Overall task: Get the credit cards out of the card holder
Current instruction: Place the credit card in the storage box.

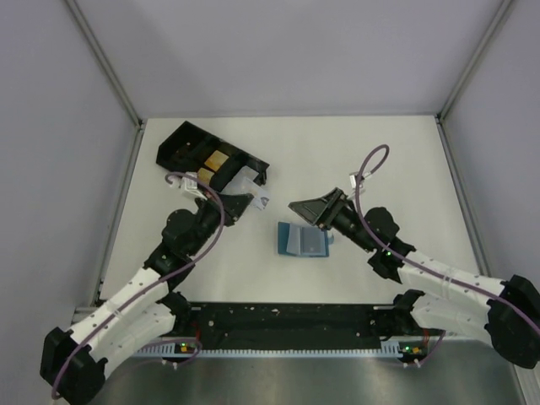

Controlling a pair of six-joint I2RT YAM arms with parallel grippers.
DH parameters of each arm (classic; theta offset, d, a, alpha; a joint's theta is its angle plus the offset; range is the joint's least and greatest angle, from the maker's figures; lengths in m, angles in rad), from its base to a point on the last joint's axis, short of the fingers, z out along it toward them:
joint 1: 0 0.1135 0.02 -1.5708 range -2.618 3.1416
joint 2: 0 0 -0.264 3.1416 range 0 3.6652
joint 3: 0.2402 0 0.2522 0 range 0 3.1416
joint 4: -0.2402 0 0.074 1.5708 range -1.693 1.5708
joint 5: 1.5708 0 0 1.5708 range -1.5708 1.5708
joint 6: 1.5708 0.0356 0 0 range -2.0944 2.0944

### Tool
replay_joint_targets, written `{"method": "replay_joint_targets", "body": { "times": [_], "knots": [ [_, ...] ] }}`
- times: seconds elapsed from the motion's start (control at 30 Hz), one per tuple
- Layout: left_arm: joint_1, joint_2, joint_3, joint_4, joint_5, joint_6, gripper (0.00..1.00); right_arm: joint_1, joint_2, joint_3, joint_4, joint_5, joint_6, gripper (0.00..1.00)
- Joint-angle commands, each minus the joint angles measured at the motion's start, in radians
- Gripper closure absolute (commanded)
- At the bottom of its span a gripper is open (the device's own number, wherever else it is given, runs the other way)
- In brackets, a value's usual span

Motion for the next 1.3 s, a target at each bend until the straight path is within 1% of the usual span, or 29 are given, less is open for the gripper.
{"method": "replay_joint_targets", "body": {
  "times": [0.0, 0.03, 0.1, 0.13, 0.23, 0.43, 0.53, 0.67, 0.83, 1.07, 1.1, 1.17, 1.27],
  "knots": [
    [0.084, 0.012, 0.099, -0.233, -0.156, 0.102, 1.0, -0.036, -0.1, -0.014, -0.156, 0.044, -0.103, 0.23],
    [0.118, 0.03, 0.108, -0.242, -0.136, 0.105, 1.0, -0.04, -0.115, -0.009, -0.205, 0.054, -0.133, 0.19],
    [0.178, 0.084, 0.126, -0.235, -0.099, 0.102, 1.0, -0.045, -0.149, -0.005, -0.286, 0.078, -0.177, 0.15],
    [0.202, 0.111, 0.134, -0.222, -0.082, 0.1, 1.0, -0.045, -0.166, -0.005, -0.314, 0.102, -0.2, 0.11],
    [0.255, 0.235, 0.195, -0.184, -0.05, 0.113, 1.0, -0.047, -0.21, 0.001, -0.406, 0.151, -0.263, 0.08],
    [0.322, 0.538, 0.364, -0.135, 0.065, 0.099, 1.0, -0.051, -0.259, -0.002, -0.483, 0.191, -0.332, 0.07],
    [0.336, 0.659, 0.439, -0.135, 0.061, 0.107, 1.0, -0.053, -0.265, -0.006, -0.492, 0.194, -0.341, 0.07],
    [0.365, 0.818, 0.534, -0.156, 0.114, 0.091, 1.0, -0.057, -0.278, -0.012, -0.5, 0.199, -0.355, 0.07],
    [0.387, 0.944, 0.591, -0.156, 0.136, 0.077, 1.0, -0.062, -0.284, -0.017, -0.503, 0.206, -0.364, 0.07],
    [0.391, 1.04, 0.669, -0.169, 0.148, 0.074, 1.0, -0.067, -0.296, -0.025, -0.509, 0.2, -0.364, 0.07],
    [0.391, 1.05, 0.679, -0.17, 0.151, 0.073, 0.99, -0.067, -0.296, -0.025, -0.51, 0.197, -0.361, 0.07],
    [0.391, 1.064, 0.692, -0.182, 0.163, 0.067, 0.94, -0.068, -0.298, -0.023, -0.51, 0.197, -0.361, 0.07],
    [0.391, 1.087, 0.726, -0.242, 0.174, 0.064, 0.78, -0.068, -0.296, -0.022, -0.517, 0.197, -0.358, 0.07]
  ]
}}
